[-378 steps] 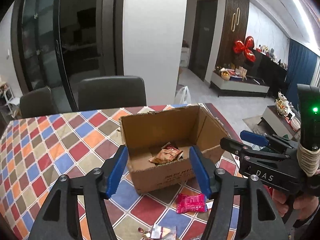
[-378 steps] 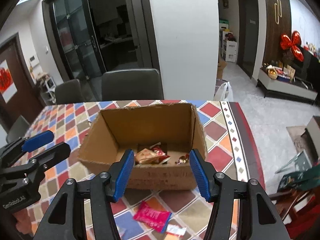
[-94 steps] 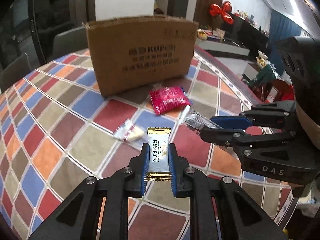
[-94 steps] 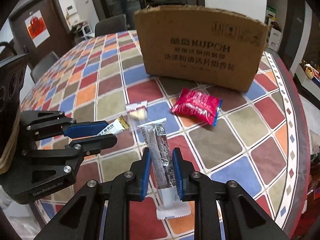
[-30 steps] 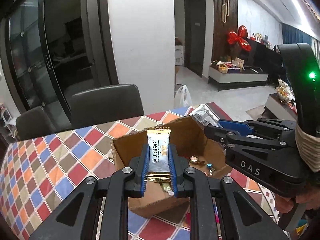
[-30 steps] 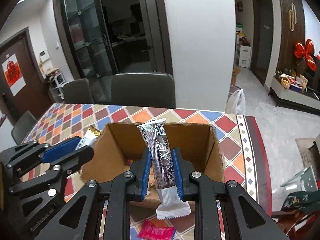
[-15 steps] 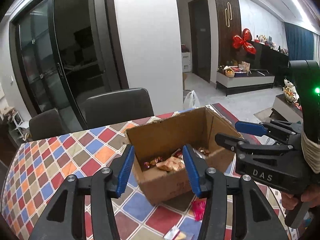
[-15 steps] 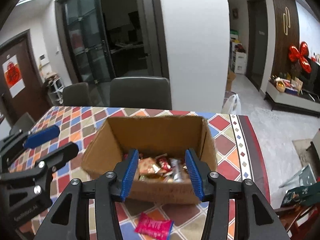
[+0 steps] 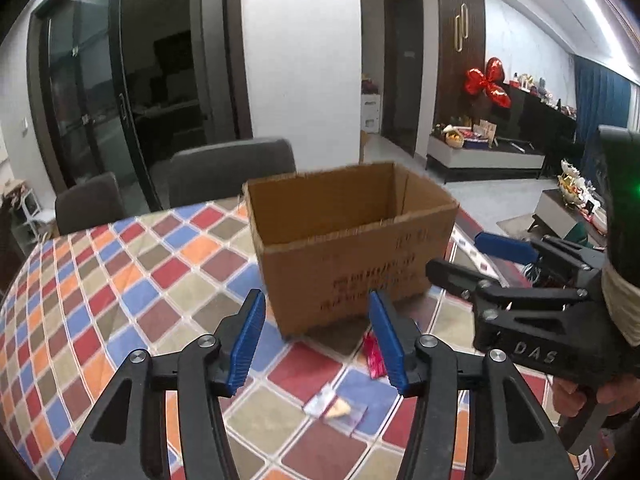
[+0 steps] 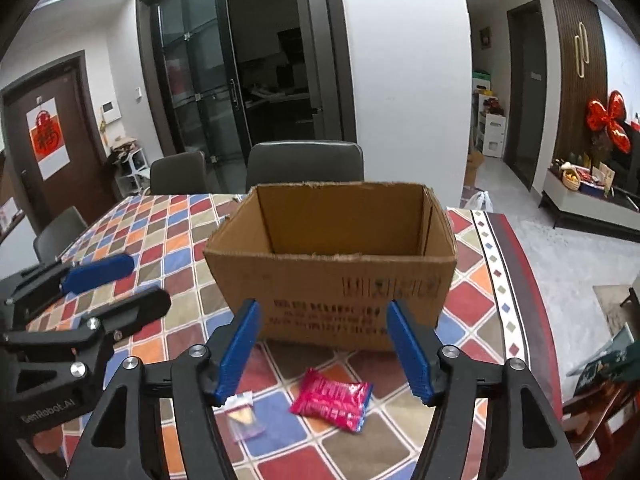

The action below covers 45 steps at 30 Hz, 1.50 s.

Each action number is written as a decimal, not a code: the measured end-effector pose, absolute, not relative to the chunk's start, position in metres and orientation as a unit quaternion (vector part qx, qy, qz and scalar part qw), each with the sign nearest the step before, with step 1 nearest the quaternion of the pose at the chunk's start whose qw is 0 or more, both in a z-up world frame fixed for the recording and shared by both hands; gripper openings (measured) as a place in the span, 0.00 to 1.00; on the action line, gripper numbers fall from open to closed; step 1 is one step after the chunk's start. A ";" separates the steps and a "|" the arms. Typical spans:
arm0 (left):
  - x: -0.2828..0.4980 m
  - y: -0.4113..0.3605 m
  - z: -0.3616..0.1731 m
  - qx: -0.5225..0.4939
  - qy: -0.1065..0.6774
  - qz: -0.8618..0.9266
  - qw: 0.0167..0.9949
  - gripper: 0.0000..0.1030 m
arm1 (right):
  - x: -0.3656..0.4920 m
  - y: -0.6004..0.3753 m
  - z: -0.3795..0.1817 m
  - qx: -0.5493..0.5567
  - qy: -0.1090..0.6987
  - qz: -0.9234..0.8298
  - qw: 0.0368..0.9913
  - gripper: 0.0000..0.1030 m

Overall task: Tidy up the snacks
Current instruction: 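Withdraw both open tools from the box toward the red packet and clear bag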

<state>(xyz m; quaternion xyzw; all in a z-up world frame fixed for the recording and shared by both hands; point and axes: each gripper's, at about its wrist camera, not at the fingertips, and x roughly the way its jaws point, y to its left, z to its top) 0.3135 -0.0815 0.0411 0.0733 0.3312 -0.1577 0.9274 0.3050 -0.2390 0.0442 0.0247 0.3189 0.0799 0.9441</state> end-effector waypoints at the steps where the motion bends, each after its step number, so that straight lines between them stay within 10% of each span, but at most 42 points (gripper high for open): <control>1: 0.311 -0.080 0.036 0.071 0.336 -0.157 0.926 0.51 | 0.304 -0.239 0.043 0.024 0.319 0.080 0.944 0.64; 45: 0.322 -0.091 -0.121 0.007 0.482 -0.095 0.871 0.56 | 0.316 -0.252 -0.083 0.079 0.443 0.058 0.891 0.70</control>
